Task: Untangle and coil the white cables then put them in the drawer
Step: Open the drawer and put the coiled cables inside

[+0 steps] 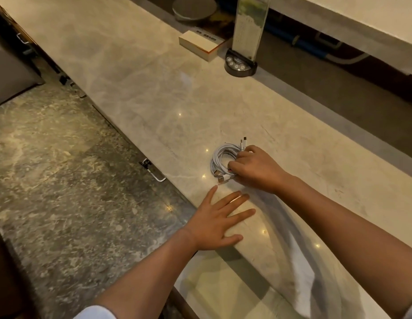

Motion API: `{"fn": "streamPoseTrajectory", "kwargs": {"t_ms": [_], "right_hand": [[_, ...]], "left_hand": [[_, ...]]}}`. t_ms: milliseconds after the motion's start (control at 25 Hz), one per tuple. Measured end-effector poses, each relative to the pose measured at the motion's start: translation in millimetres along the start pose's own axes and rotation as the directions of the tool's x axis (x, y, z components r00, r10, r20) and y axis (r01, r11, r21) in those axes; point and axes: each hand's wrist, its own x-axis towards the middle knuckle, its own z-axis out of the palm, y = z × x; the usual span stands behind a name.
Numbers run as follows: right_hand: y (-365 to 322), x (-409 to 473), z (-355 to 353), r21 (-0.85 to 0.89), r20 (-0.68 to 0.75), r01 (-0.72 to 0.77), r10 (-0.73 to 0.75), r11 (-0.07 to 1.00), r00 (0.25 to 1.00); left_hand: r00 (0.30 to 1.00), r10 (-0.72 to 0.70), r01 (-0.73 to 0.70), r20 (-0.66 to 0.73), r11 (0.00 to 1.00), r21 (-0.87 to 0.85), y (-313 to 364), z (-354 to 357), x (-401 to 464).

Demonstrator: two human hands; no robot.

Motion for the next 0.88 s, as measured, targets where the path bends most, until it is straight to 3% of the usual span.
{"fn": "streamPoseTrajectory", "kwargs": {"t_ms": [320,480,720,880], "right_hand": [[-8,-21,-11,0.052,0.032,-0.289,0.288,0.956,0.957],[-5,-22,-11,0.154,0.113,-0.47,0.457,0.869,0.882],[-4,-27,-7,0.295,0.067,-0.504,0.509,0.812,0.858],[-6,-40,-19,0.394,0.063,-0.622,0.655,0.677,0.753]], "left_hand": [[1.0,0.004,-0.004,-0.003,1.0,-0.009,0,-2,-1],[1.0,0.004,-0.004,0.002,1.0,-0.026,2,-3,-1],[0.999,-0.002,0.003,0.036,1.0,-0.02,0,-3,-1],[0.999,-0.01,0.01,0.049,1.0,-0.018,0,-3,-1]]}}
